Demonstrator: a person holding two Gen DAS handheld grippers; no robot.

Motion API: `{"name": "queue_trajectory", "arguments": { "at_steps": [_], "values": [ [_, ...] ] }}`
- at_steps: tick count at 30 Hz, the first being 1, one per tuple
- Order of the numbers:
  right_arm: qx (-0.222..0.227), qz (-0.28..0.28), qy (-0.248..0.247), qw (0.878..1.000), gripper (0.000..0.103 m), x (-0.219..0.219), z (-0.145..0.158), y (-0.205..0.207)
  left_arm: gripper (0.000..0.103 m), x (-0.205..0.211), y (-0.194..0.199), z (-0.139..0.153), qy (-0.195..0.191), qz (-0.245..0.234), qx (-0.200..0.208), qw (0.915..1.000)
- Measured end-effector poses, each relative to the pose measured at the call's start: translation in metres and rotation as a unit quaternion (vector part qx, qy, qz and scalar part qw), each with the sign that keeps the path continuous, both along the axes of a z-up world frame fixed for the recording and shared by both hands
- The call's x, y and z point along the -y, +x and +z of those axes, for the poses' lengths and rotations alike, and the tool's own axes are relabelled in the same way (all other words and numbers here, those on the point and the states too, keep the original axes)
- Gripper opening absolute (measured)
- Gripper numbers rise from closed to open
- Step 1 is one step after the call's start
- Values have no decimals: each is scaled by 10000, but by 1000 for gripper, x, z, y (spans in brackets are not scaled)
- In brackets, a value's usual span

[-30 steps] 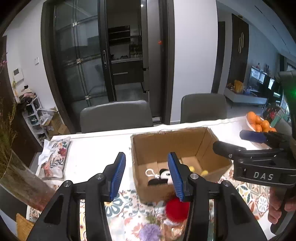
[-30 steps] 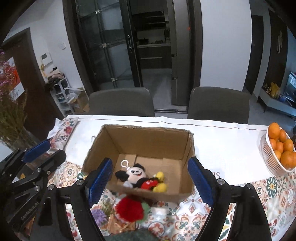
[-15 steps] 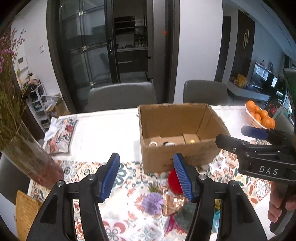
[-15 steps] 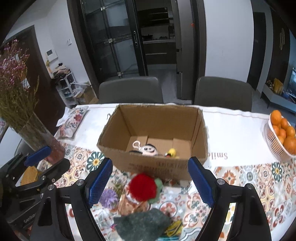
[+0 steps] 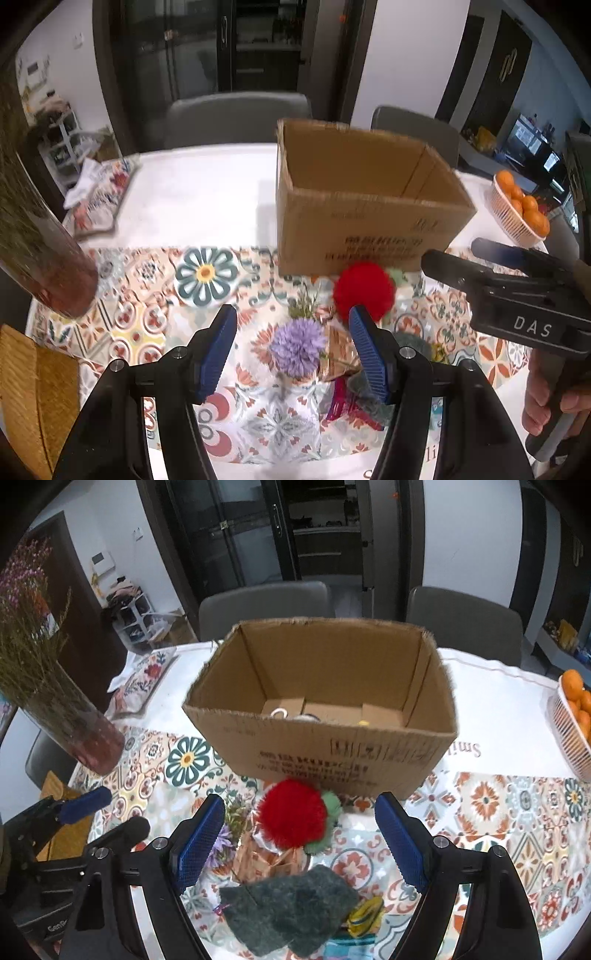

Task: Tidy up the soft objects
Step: 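Grasp the purple flower with the left tool while the right tool grasps the red pompom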

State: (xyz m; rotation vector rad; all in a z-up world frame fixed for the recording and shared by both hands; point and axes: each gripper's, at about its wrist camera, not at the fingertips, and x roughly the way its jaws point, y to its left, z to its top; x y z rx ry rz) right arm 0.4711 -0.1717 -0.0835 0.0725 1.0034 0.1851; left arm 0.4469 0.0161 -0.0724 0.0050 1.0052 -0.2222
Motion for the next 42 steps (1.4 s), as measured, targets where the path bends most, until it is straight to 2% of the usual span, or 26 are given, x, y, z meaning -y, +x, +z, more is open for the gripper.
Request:
{"name": "queue_trajectory", "arguments": {
  "at_steps": [11, 20, 27, 29, 36, 38, 39, 42],
  "values": [
    [-395, 114, 185, 9990, 85, -4, -52, 14, 62, 1, 9, -57, -483, -194, -674, 9964],
    [-683, -15, 383, 9969, 89, -6, -94, 29, 62, 3, 23, -100, -523, -130, -1223, 9910],
    [-834, -21, 368, 9958, 89, -12, -114, 40, 62, 1, 36, -118, -693, -40, -1341, 9885],
    [-910, -53, 408, 9950, 89, -14, -120, 43, 58, 1, 39, -123, -701, -7, -1368, 9881],
    [-1023, -197, 526, 9932, 88, -14, -139, 52, 53, -5, 48, -134, -941, 160, -1358, 9861],
    [-1014, -216, 521, 9932, 87, -16, -141, 53, 50, -5, 49, -135, -995, 201, -1353, 9856],
    [-1000, -218, 525, 9934, 83, -16, -142, 53, 49, -5, 49, -135, -1036, 207, -1327, 9855],
    [-874, -266, 491, 9946, 60, -16, -141, 52, 44, -9, 48, -135, -1047, 274, -1237, 9864]
  ]
}}
